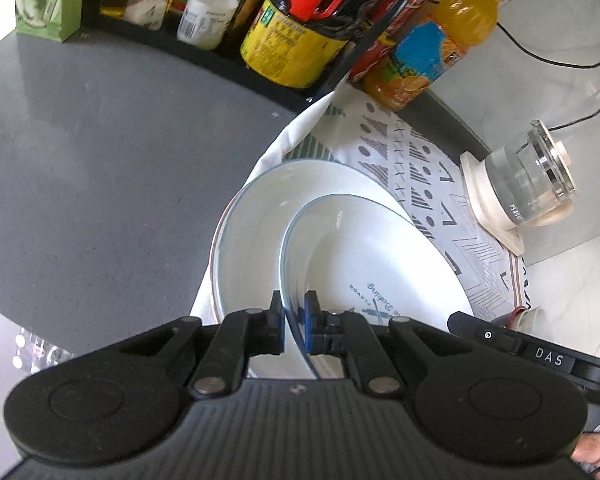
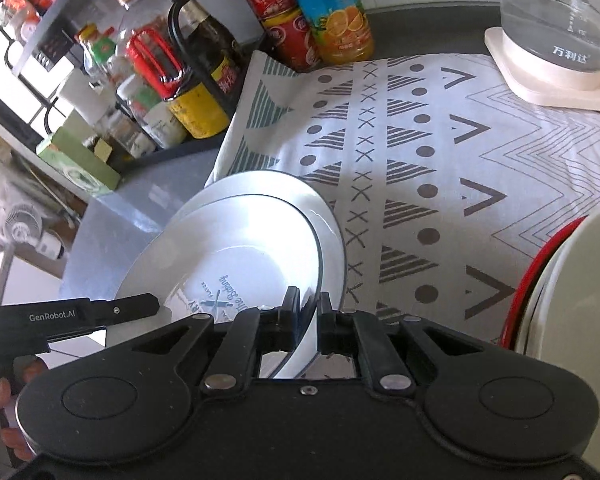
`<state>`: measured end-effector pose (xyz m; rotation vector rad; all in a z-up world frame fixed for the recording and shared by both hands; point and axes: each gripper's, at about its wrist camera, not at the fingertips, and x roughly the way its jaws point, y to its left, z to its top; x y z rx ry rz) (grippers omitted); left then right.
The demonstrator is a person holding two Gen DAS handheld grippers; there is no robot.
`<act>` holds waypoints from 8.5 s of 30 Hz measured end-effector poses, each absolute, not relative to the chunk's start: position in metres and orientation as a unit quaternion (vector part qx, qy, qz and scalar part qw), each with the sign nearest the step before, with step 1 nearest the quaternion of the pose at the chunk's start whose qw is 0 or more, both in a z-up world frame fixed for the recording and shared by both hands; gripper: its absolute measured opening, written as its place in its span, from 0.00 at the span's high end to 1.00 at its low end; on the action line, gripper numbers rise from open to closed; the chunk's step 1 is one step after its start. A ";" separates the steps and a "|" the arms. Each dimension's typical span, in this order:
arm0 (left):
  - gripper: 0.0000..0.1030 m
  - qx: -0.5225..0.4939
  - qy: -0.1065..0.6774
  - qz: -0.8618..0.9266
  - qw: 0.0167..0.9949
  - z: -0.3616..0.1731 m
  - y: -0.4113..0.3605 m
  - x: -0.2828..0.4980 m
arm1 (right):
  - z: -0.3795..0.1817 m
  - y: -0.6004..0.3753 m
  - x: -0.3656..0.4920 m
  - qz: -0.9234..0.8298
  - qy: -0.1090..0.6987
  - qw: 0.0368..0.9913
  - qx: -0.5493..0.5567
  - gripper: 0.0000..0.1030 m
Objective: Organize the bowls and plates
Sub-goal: 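Lower the 'Bakery' plate onto the 'Sweet' plate and open both grippers, then move both grippers to the bowls nested in the red-black bowl, then close both grippers on the rim of the red-black bowl stack, then lift the bowl stack and lower it onto the plate stack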
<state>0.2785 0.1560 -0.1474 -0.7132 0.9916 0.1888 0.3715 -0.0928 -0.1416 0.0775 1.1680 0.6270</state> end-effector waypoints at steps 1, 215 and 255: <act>0.94 -0.335 0.466 0.089 0.814 -0.149 0.156 0.279 | -0.142 -0.092 0.372 0.290 0.542 0.788 0.033 0.92; 0.66 -0.181 0.510 -0.066 0.838 -0.106 -0.046 0.389 | -0.121 -0.271 0.362 0.093 0.459 0.860 0.203 0.73; 0.66 -0.274 0.472 0.106 0.831 -0.091 0.108 0.297 | -0.120 -0.107 0.354 0.266 0.491 0.822 0.110 0.73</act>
